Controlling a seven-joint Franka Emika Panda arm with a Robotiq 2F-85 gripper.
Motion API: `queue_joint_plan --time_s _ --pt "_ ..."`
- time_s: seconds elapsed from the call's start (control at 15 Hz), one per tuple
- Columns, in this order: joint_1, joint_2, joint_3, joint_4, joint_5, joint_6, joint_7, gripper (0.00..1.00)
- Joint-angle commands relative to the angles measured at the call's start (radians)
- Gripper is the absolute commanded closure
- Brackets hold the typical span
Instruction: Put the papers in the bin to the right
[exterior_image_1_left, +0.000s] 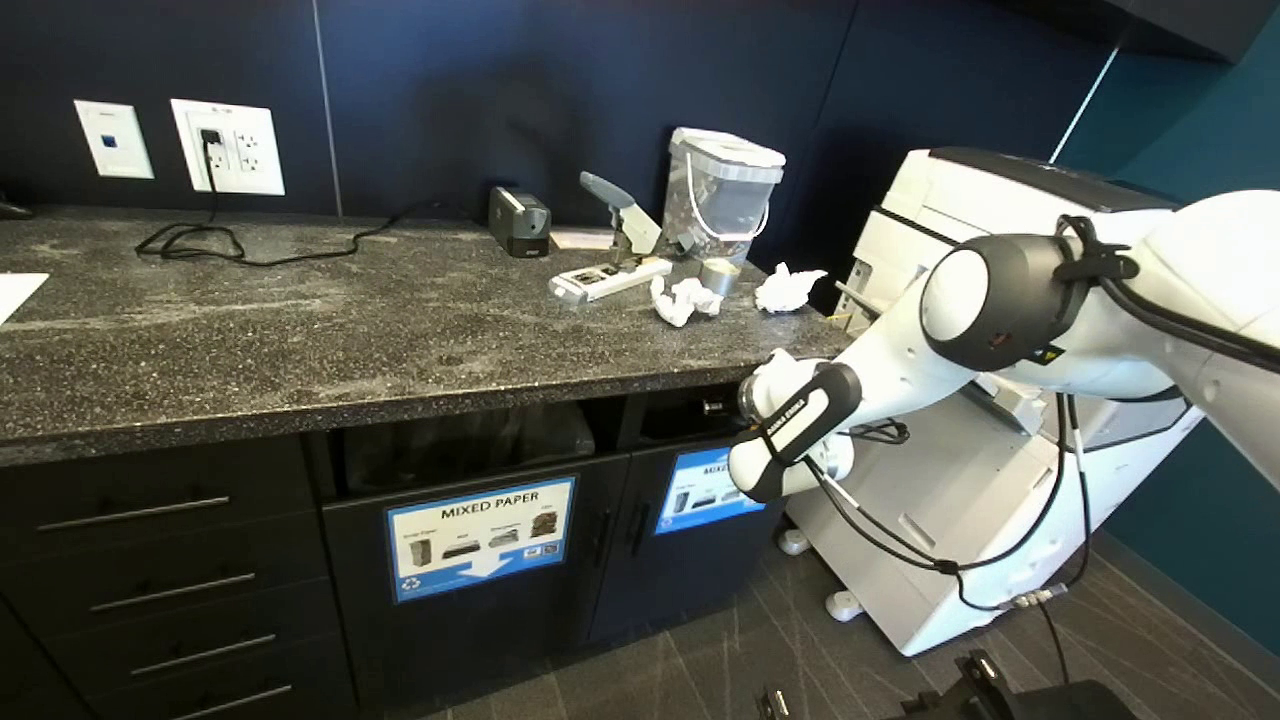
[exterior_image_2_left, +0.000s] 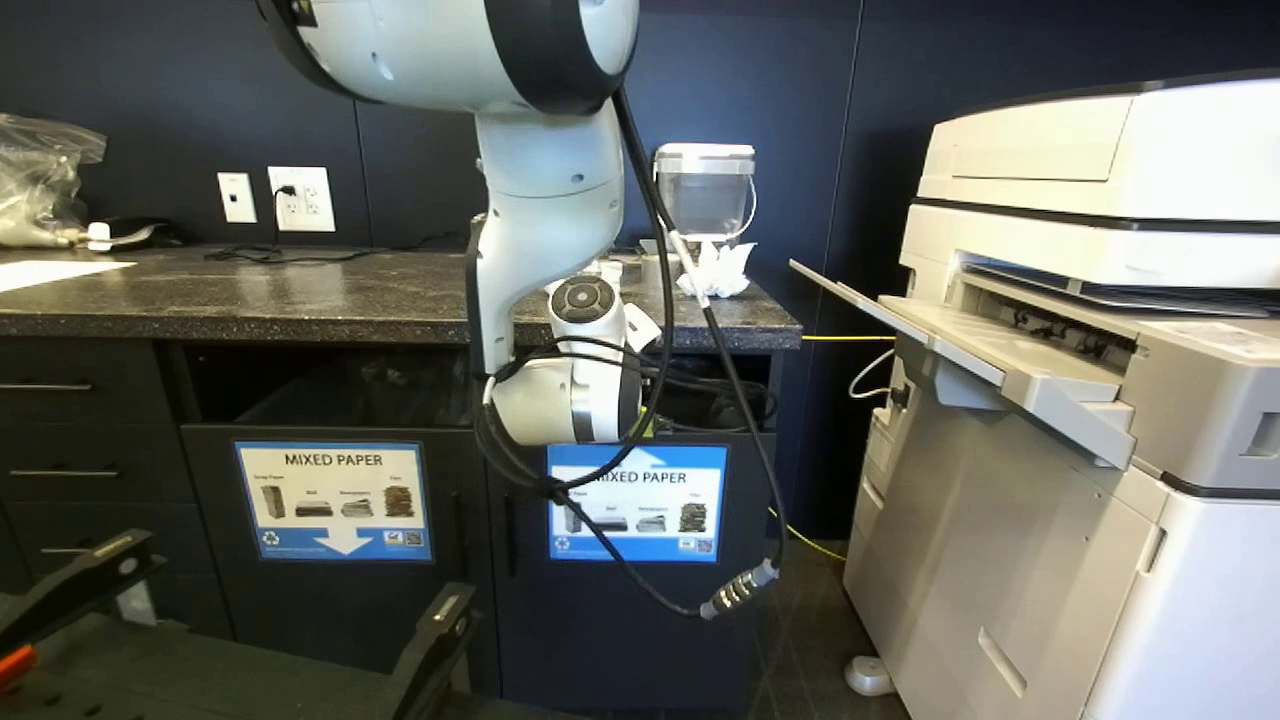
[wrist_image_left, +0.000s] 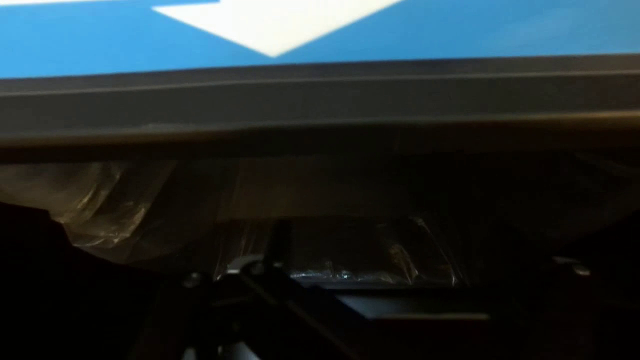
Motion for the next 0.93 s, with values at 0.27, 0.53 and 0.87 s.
queue_joint_plan --time_s 0.27,0.53,0.87 --pt "-0.07 -0.377 0.083 -0.378 0.036 -0.392 -0.147 0.0" --pt "-0.101 -0.538 0.13 -0.484 0.105 -0.534 -0.228 0.0" --pt "-0.081 -0.733 0.162 -0.524 0.24 -0.882 -0.333 0.0"
